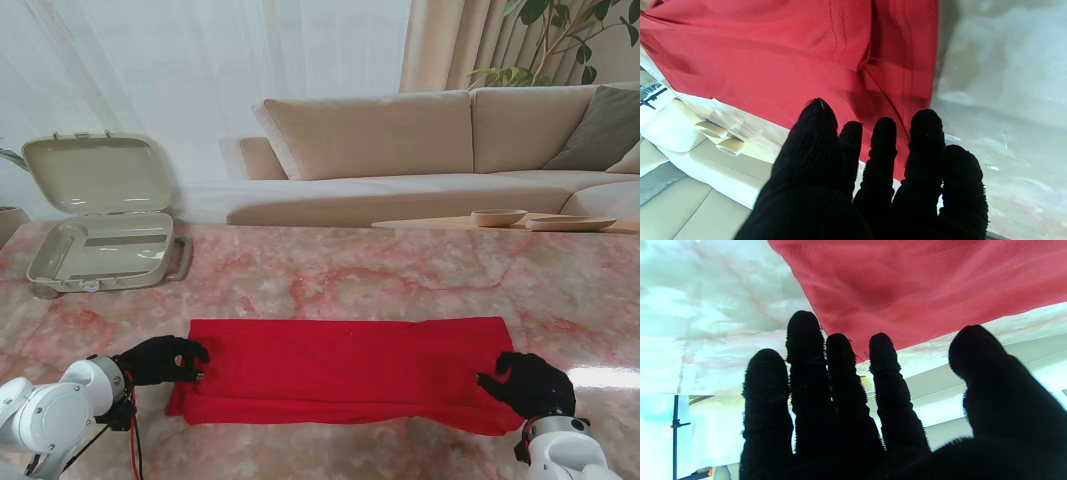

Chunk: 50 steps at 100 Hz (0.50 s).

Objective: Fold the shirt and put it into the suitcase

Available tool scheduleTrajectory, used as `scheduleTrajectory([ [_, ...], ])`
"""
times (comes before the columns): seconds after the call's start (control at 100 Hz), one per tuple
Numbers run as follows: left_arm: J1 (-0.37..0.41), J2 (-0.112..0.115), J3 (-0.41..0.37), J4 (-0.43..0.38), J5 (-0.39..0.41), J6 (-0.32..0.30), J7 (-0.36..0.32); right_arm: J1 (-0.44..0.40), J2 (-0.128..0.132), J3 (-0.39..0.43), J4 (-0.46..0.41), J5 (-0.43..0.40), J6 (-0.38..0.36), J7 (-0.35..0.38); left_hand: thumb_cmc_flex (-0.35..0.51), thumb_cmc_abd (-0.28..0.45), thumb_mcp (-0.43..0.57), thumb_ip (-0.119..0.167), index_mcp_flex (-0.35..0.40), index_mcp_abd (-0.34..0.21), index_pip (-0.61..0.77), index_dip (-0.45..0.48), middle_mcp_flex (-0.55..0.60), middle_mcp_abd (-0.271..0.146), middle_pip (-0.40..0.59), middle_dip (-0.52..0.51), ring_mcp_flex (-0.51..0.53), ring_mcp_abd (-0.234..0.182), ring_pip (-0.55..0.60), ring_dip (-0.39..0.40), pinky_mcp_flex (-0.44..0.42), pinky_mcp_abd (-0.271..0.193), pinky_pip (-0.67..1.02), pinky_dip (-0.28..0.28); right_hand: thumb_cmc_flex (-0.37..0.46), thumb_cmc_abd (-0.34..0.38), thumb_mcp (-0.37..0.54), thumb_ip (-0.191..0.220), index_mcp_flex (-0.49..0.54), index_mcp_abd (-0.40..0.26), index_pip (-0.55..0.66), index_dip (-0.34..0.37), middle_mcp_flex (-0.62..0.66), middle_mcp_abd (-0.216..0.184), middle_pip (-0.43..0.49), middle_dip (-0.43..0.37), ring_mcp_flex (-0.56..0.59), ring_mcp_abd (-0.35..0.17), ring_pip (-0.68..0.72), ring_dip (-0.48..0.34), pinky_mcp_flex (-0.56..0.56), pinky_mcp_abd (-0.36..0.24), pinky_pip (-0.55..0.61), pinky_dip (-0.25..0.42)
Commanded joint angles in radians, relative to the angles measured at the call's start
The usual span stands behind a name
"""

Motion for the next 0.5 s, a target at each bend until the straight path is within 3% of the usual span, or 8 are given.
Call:
scheduleTrajectory([
  [0.0, 0.008, 0.000, -0.008, -0.005, 0.011, 0.009, 0.004, 0.002, 0.001, 0.001, -0.005, -0.007, 0.022, 0.025, 0.039, 0.049, -0.039, 0.024, -0.009, 0.010, -0.001, 0.012, -0.035, 0.013, -0.014, -0.012, -0.040, 0.049, -0.022, -0.009, -0.011, 0.020, -0.005, -0.007, -0.030, 0.009, 0.008, 0.040, -0.048, 0.036, -0.045, -0.021, -0.049, 0.033, -0.031, -0.030, -0.023, 0.018, 0.059, 0.029, 0.002, -0.011, 0.064, 0.037],
  [0.21, 0.012, 0.000, -0.021, -0.002, 0.023, 0.026, 0.000, 0.022, 0.015, -0.008, -0.016, -0.078, 0.093, 0.105, 0.039, 0.049, -0.040, 0.024, -0.007, 0.009, -0.002, 0.011, -0.035, 0.014, -0.011, -0.022, -0.041, 0.051, -0.022, -0.010, -0.012, 0.022, -0.006, -0.009, -0.077, 0.042, -0.053, 0.038, -0.108, 0.112, -0.139, -0.053, -0.160, 0.085, -0.066, -0.058, -0.093, 0.025, 0.174, 0.078, -0.026, -0.043, 0.108, 0.081],
  [0.49, 0.014, 0.001, -0.021, 0.003, 0.020, 0.039, -0.008, 0.051, 0.034, -0.017, -0.024, -0.155, 0.171, 0.254, 0.040, 0.048, -0.040, 0.023, -0.006, 0.007, -0.002, 0.013, -0.034, 0.013, -0.007, -0.029, -0.040, 0.050, -0.021, -0.010, -0.012, 0.024, -0.005, -0.010, -0.110, 0.071, -0.079, 0.036, -0.119, 0.136, -0.155, -0.060, -0.253, 0.105, -0.073, -0.023, -0.229, 0.038, 0.185, 0.130, -0.117, -0.046, 0.066, 0.105],
])
